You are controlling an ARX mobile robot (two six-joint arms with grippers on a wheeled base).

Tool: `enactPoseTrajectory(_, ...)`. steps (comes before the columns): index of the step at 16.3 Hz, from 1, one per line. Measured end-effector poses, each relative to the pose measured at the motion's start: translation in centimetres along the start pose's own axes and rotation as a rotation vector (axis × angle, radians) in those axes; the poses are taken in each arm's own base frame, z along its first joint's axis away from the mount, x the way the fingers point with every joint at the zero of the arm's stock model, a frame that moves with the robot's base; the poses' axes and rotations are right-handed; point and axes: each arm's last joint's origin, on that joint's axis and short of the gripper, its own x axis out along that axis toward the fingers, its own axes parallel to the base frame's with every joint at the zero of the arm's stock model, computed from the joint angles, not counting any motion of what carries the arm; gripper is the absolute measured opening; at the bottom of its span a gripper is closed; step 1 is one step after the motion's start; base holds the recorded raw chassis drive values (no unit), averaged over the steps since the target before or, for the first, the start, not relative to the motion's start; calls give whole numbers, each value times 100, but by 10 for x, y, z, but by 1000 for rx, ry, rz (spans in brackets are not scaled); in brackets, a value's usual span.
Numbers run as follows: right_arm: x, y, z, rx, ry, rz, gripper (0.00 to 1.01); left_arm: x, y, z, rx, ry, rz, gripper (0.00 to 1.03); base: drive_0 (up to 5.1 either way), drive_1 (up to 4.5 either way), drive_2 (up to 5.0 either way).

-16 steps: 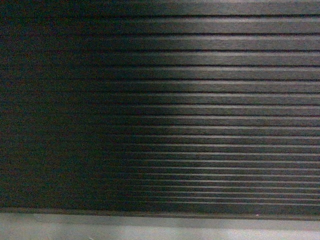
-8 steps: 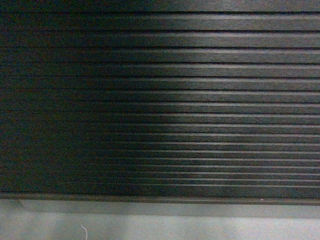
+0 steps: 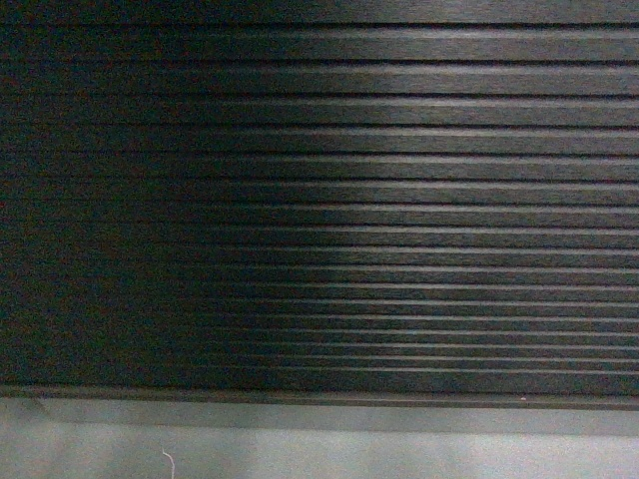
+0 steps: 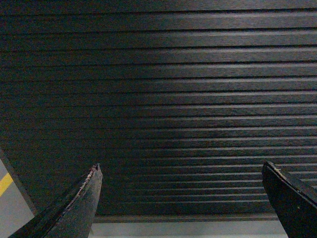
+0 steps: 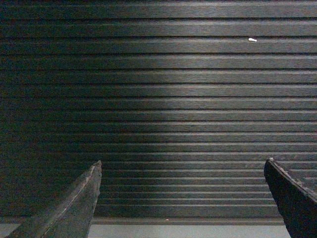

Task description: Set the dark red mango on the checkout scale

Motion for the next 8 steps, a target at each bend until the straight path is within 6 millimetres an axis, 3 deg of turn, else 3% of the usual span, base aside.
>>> enactPoseTrajectory(8, 0, 0, 0, 0, 0, 0, 98, 0, 0, 0, 0, 0, 0, 98, 0, 0, 0)
